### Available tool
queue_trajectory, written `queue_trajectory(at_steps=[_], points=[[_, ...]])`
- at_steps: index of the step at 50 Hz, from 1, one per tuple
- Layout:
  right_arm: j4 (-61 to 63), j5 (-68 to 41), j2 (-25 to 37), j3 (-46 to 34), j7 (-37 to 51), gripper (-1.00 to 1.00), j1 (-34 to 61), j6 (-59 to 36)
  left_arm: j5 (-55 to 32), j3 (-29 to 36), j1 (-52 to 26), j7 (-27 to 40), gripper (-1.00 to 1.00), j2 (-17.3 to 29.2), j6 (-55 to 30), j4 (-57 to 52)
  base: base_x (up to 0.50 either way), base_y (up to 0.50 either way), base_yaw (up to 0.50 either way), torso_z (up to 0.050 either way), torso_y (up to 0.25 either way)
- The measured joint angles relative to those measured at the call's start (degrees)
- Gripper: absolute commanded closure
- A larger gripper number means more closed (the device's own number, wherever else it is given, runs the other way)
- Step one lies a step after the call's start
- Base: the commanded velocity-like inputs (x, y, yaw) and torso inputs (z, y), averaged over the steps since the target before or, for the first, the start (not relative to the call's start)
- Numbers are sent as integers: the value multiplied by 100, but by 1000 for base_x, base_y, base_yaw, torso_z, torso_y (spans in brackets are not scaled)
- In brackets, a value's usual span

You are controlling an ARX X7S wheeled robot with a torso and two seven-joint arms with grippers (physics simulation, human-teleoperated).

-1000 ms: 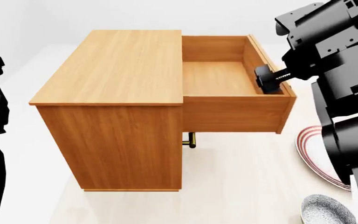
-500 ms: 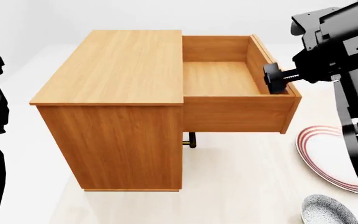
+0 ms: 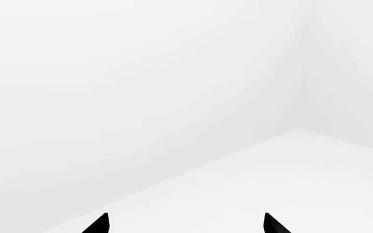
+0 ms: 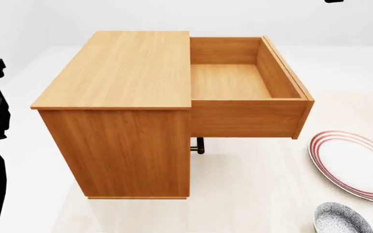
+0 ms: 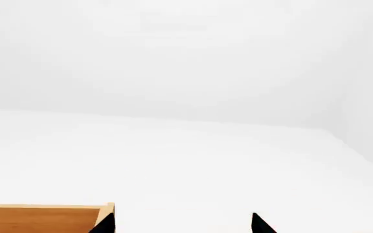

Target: Open the top drawer of the cabinet and put the bowl in it.

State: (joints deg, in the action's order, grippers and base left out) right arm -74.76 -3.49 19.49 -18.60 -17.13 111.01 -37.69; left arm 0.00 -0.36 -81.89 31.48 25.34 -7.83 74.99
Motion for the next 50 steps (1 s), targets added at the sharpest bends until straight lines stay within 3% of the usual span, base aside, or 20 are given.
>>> queue_trajectory(at_steps=[7,15,18,21,28,34,42,50], points=[[1712,34,500,163,-228,-100,-514,-566,-1,1,-4,1,-100,13,1,0,0,0,0,0,0],[4662,-232,1420,465,-636,-100,-1570,-2585,-2,-9,7,18,-100,24,8,0,0,0,0,0,0],[5539,-769,1920,663,-502,-100,-2032,-3271,-2,-12,12,25,-100,26,12,0,0,0,0,0,0],[6106,-1818,2538,925,213,-100,-2538,-3775,-1,-15,15,33,-100,29,16,0,0,0,0,0,0],[6818,-5005,3801,1629,1760,-100,-4117,-4436,0,-15,24,51,-100,35,28,0,0,0,0,0,0],[7165,-6652,4488,2352,2391,-100,-5600,-4657,-1,-18,35,65,-100,44,35,-1,0,0,0,0,0],[7448,-7658,4839,3076,2704,-100,-7164,-4741,-2,-31,60,80,-100,44,42,0,0,0,0,0,0],[7627,-7809,4881,3223,2635,-100,-8097,-4577,-3,-42,91,87,-100,39,51,0,0,0,0,0,0]])
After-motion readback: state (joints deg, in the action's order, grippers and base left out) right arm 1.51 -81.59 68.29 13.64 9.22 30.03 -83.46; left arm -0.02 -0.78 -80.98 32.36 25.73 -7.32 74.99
